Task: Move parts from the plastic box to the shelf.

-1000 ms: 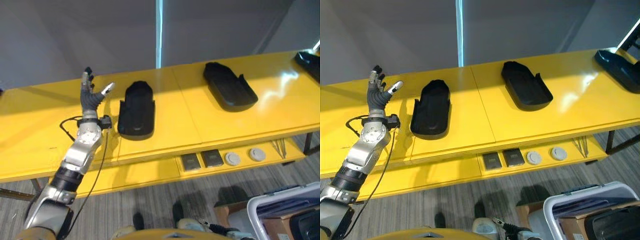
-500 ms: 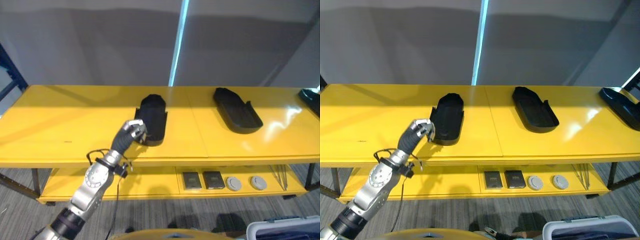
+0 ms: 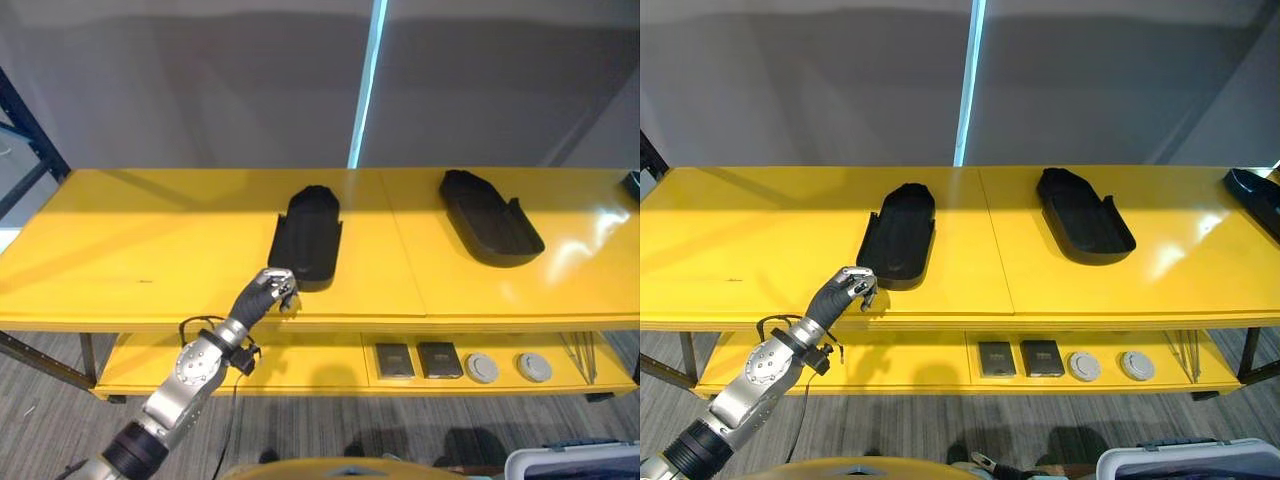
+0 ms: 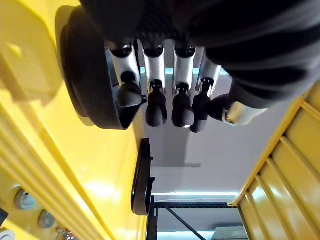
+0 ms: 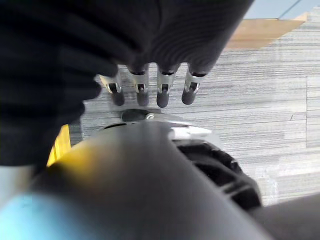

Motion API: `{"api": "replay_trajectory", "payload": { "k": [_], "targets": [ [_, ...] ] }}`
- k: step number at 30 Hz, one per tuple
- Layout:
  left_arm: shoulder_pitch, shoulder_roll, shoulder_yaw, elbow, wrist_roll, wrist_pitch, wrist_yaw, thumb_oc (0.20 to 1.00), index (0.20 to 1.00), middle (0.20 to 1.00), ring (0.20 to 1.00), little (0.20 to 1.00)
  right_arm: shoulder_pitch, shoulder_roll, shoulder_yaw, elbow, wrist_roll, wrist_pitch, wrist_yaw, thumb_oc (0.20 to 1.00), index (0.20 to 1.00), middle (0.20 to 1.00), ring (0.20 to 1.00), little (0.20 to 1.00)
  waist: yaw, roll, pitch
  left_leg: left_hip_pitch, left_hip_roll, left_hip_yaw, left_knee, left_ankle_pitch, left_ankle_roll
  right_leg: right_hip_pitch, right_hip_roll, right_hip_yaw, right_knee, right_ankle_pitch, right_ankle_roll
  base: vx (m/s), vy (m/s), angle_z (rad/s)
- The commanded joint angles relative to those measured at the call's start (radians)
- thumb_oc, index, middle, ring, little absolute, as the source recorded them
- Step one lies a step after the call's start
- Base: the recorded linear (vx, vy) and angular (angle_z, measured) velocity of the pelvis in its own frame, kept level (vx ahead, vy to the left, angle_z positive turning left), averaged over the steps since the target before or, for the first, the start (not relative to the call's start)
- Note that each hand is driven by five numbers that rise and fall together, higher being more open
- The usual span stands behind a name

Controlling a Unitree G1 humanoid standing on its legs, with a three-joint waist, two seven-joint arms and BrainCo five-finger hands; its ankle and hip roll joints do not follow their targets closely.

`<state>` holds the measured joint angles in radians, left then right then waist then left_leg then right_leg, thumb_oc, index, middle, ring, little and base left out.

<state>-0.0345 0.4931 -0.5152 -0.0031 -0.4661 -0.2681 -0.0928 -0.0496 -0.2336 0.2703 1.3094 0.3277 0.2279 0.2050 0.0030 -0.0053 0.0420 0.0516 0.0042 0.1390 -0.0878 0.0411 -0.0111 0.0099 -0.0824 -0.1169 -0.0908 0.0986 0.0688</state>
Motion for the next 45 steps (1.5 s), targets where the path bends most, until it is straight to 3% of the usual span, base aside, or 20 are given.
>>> {"api": "replay_trajectory", "payload": {
  "k": [1, 12, 28, 35, 39, 45],
  "targets": [
    [-0.11, -0.009, -0.019, 0.008, 0.031, -0.056, 0.021, 0.2, 0.2, 0.2, 0.2, 0.2, -0.029, 0.002, 0.024, 0.067, 0.005, 0.031, -0.016, 1.0, 1.0, 1.0, 1.0, 1.0, -0.023, 0.031, 0.042, -0.005, 0.043, -0.049, 0.001, -0.041, -0.012, 0.047, -0.012, 0.002, 0.016, -0.049, 0.038, 0.04, -0.013, -0.04],
    [-0.157, -0.061, -0.037, 0.124, 0.05, -0.034, 0.147, 0.2, 0.2, 0.2, 0.2, 0.2, 0.008, -0.003, 0.022, 0.041, -0.007, 0.021, -0.026, 1.0, 1.0, 1.0, 1.0, 1.0, -0.069, 0.02, 0.048, 0.004, 0.048, -0.018, 0.003, -0.047, -0.006, 0.038, -0.002, 0.036, 0.019, -0.044, 0.036, 0.04, -0.015, -0.1],
    [-0.232, -0.152, 0.003, 0.318, 0.088, -0.096, 0.345, 0.2, 0.2, 0.2, 0.2, 0.2, 0.046, -0.006, 0.046, -0.018, -0.023, 0.007, -0.029, 1.0, 1.0, 1.0, 1.0, 1.0, -0.107, 0.024, 0.075, -0.016, 0.05, -0.014, 0.001, -0.043, -0.01, 0.007, 0.0, 0.065, 0.015, -0.035, 0.036, 0.01, -0.002, -0.03],
    [-0.268, -0.165, 0.019, 0.341, 0.101, -0.1, 0.367, 0.2, 0.2, 0.2, 0.2, 0.2, 0.057, -0.006, 0.046, -0.025, -0.034, 0.006, -0.028, 1.0, 1.0, 1.0, 1.0, 1.0, -0.12, 0.025, 0.073, -0.012, 0.05, -0.012, 0.001, -0.046, -0.01, 0.007, 0.001, 0.077, 0.015, -0.036, 0.037, 0.01, 0.004, -0.02],
    [-0.273, -0.158, 0.03, 0.331, 0.123, -0.101, 0.331, 0.2, 0.2, 0.2, 0.2, 0.2, 0.065, -0.007, 0.037, -0.016, -0.05, -0.002, -0.025, 1.0, 1.0, 1.0, 1.0, 1.0, -0.124, 0.026, 0.066, -0.002, 0.05, -0.013, 0.001, -0.05, -0.011, 0.017, 0.003, 0.082, 0.013, -0.04, 0.037, 0.0, 0.008, -0.06],
    [-0.222, -0.108, 0.029, 0.231, 0.164, -0.14, 0.298, 0.2, 0.2, 0.2, 0.2, 0.2, 0.057, -0.005, 0.021, 0.004, -0.041, -0.021, -0.025, 1.0, 1.0, 1.0, 1.0, 1.0, -0.102, 0.028, 0.049, 0.007, 0.049, -0.019, 0.001, -0.055, -0.013, 0.037, 0.002, 0.066, 0.009, -0.049, 0.036, -0.06, 0.002, -0.02]
  ]
}}
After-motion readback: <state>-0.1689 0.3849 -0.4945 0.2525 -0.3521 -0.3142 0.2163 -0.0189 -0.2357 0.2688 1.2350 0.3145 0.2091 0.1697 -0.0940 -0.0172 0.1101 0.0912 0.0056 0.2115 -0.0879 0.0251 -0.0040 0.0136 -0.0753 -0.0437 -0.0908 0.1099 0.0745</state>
